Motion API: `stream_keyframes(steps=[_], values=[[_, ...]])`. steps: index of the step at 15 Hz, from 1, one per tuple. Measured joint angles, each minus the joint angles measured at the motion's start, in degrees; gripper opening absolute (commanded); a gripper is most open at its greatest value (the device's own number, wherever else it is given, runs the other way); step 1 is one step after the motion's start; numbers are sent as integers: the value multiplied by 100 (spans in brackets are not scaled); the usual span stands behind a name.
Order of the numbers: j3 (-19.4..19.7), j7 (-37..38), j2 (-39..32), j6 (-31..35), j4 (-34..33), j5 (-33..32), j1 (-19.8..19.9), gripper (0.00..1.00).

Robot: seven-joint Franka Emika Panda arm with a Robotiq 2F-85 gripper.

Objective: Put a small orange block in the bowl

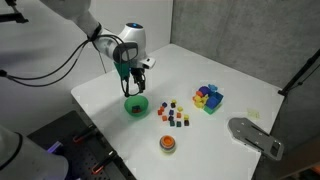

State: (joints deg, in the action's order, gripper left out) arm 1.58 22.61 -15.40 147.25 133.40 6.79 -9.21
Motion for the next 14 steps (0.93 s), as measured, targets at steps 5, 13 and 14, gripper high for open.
stream_keyframes(steps=[5,13,14], values=[[-44,-322,592,-610,22,-68,101,100],[-45,-625,1576,-1396,24,-811,457,100],[-45,-694,1689,-1515,24,-843,512,100]])
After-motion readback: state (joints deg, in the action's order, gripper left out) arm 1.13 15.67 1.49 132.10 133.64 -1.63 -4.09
